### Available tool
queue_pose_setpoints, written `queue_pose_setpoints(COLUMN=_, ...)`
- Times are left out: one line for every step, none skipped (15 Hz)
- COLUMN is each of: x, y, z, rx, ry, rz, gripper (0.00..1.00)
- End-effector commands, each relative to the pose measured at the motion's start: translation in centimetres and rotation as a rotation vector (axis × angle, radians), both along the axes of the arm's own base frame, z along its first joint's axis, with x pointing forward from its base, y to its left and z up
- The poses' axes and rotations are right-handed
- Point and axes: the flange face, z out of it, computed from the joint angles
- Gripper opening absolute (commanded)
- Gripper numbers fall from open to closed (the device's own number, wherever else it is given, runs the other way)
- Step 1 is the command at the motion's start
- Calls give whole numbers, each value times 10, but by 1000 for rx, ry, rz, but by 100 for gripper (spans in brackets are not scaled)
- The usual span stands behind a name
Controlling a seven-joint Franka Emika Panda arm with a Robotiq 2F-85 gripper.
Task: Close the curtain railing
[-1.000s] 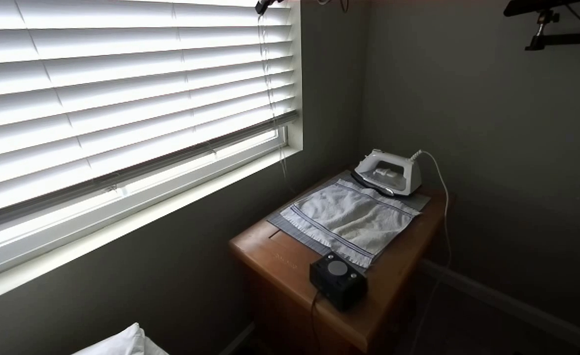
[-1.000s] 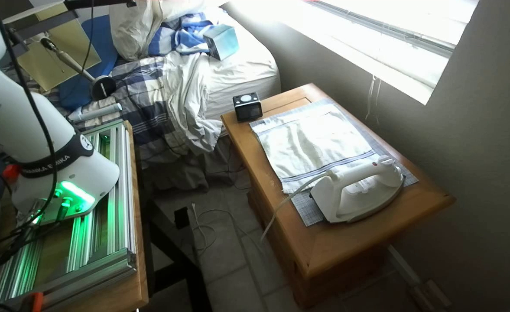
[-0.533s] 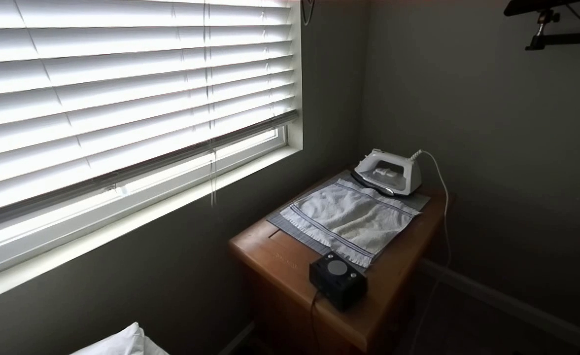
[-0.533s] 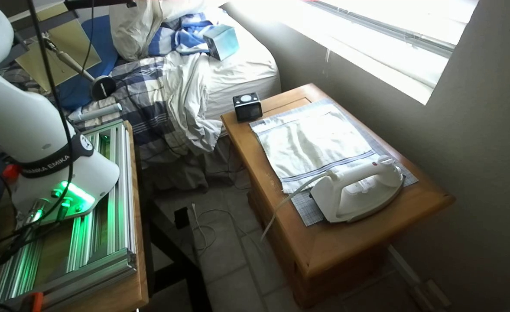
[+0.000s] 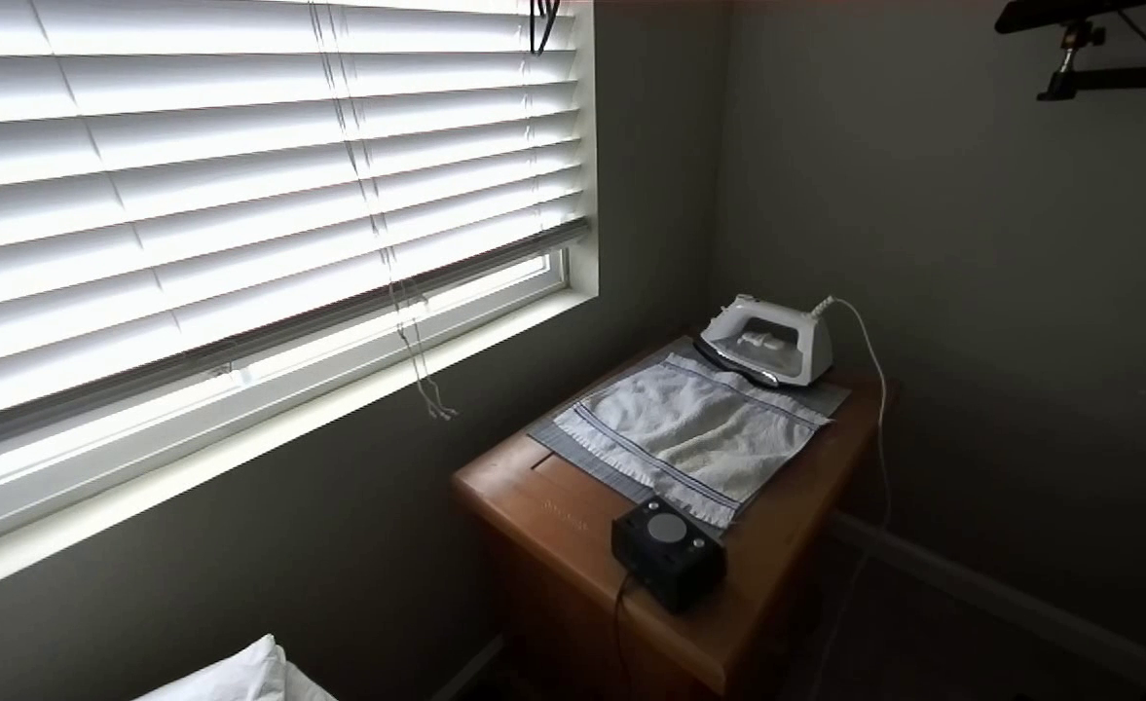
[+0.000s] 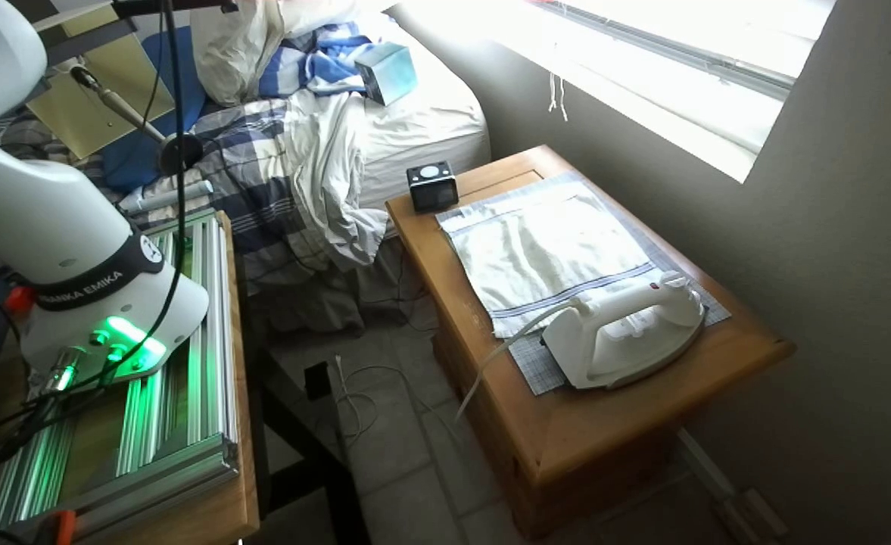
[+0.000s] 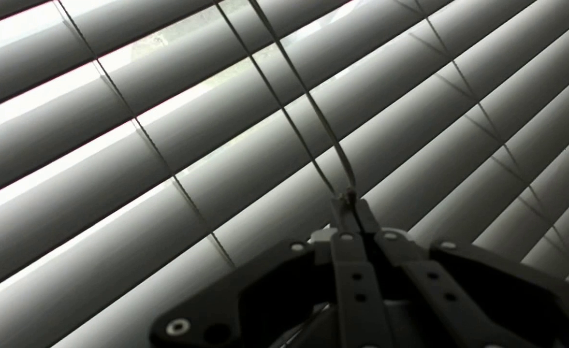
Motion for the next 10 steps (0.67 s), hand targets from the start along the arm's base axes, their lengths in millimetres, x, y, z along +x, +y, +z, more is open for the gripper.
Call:
queue_pose_setpoints(x=1, y=-2, z=0, rx=-4, ry=-1, rz=-4, gripper=3)
queue_pose_setpoints(x=1, y=-3, z=0, rx=-8, ry=-1, rz=-7, gripper=3)
queue_pose_setpoints(x=1, y=-3, z=-1, rx=-9, ry=-1, rz=-7, gripper=3)
queue_pose_setpoints(x=1, y=-3, z=-1, rx=-9, ry=-1, rz=-8, gripper=3)
queue_pose_setpoints(x=1, y=-3, z=0, rx=-9, ry=-1, rz=-7, gripper=3)
queue_pose_setpoints(x=1, y=-3, z=0, rx=-10, ry=-2, rz=-7, gripper=3)
queue_pose_setpoints(x=1, y=-3, z=0, rx=-10, ry=-2, rz=-7, gripper=1)
queue_pose_setpoints(x=0, y=5, z=-11, rx=-27, ry=20, rz=14, gripper=1)
queue_pose_setpoints(x=-1, y=25, z=-24, rx=-19, ry=48, rz=69, gripper=1)
queue_pose_setpoints(x=-4, y=40, z=-35, rx=-13, ry=76, rz=105, gripper=1)
